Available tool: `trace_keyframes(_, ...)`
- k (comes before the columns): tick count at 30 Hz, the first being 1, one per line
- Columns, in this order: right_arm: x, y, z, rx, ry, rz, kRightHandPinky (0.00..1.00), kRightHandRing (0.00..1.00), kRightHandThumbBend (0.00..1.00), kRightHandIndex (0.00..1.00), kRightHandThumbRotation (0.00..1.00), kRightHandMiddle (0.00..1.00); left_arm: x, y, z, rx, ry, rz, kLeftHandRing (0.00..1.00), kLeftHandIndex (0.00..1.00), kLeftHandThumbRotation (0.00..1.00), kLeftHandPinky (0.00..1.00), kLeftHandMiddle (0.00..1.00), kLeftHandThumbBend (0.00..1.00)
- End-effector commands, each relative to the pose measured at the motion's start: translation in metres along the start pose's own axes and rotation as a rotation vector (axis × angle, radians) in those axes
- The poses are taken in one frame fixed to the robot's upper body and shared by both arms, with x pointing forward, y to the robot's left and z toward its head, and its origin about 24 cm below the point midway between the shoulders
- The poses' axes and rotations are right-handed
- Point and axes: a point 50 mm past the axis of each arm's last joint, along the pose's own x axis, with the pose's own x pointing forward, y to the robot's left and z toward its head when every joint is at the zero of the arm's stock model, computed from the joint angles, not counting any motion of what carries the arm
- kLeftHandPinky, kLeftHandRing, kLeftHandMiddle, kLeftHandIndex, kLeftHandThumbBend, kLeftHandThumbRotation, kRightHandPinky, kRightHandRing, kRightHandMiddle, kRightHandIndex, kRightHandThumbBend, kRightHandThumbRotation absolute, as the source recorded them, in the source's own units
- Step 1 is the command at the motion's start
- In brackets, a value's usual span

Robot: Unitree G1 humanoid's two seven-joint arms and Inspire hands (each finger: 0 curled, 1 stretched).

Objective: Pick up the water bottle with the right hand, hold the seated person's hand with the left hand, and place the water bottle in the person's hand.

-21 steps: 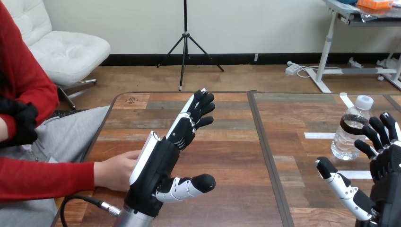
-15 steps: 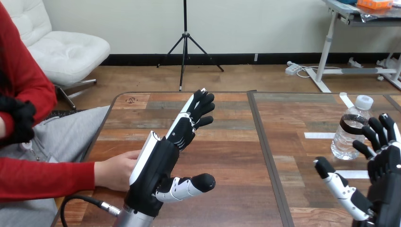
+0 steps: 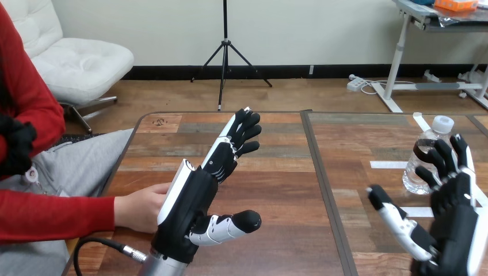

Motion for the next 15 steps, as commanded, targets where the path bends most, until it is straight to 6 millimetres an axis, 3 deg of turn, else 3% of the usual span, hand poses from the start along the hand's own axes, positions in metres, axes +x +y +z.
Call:
trace_keyframes(1,0.025,0.034,0.008,0.080,-0.077,0.029,0.91,0.95,1.00,0.97,0.28,0.93,0.014,0.001,0.007,0.008,-0.069,-0.001,0.93,0.98,0.74,0.87,0.96,0.93)
trace_keyframes(15,0.030,0.065,0.002,0.088,-0.052,-0.013,1.00,1.00,1.00,1.00,0.28,1.00,0.015,0.001,0.008,0.002,-0.078,-0.001,0.94,0.98,0.76,0.88,0.96,0.92)
